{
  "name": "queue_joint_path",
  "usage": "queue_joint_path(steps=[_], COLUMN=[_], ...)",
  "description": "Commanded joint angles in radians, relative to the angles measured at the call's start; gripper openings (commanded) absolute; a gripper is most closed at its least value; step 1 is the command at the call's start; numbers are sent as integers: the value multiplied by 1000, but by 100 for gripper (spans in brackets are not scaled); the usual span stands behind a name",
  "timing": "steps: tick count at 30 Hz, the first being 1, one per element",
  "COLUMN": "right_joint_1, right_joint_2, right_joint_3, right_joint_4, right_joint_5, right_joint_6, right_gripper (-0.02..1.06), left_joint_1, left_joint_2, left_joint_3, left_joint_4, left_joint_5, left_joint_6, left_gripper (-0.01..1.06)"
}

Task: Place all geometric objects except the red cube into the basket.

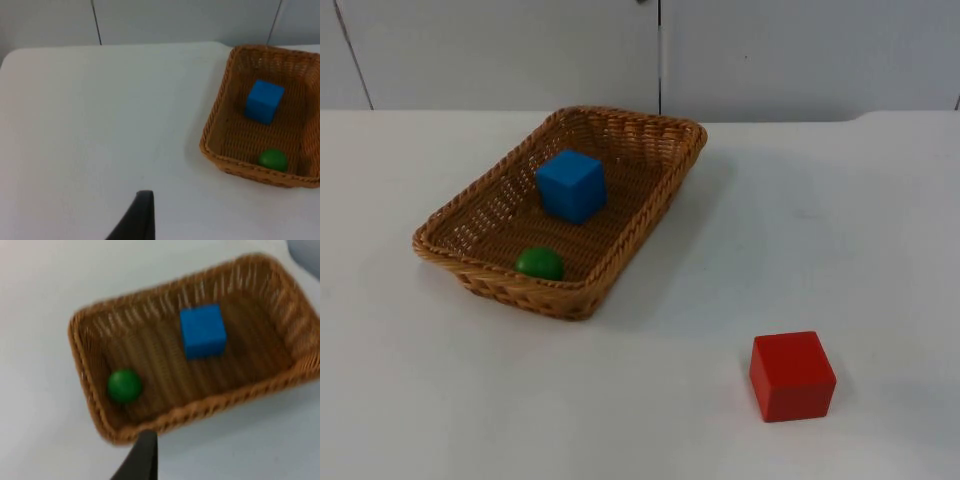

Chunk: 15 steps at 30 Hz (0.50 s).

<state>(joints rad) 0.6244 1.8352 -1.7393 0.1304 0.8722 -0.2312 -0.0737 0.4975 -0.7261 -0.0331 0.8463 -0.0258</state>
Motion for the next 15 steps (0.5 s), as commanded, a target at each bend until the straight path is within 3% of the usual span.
queue_joint_path(steps=[1, 2, 3, 7, 9, 11, 15], right_joint_1=[0, 0, 0, 0, 0, 0, 0], right_joint_2=[-80, -131, -131, -348, -375, -502, -642], right_joint_3=[126, 215, 215, 522, 541, 672, 772], right_joint_4=[6, 6, 6, 6, 6, 8, 8], right_joint_5=[-101, -150, -150, -248, -251, -266, -270], right_joint_6=[0, 0, 0, 0, 0, 11, 47], right_gripper=[90, 90, 90, 90, 90, 90, 90], left_joint_1=[5, 5, 5, 5, 5, 5, 5], left_joint_2=[-33, -49, -49, -117, -134, -171, -228], left_joint_3=[4, 4, 4, 4, 4, 4, 5], left_joint_4=[-13, -17, -17, -22, -22, -22, -30], left_joint_5=[19, 35, 35, 117, 132, 154, 168], left_joint_6=[3, 3, 3, 36, 53, 79, 82], left_gripper=[105, 105, 105, 105, 105, 105, 105])
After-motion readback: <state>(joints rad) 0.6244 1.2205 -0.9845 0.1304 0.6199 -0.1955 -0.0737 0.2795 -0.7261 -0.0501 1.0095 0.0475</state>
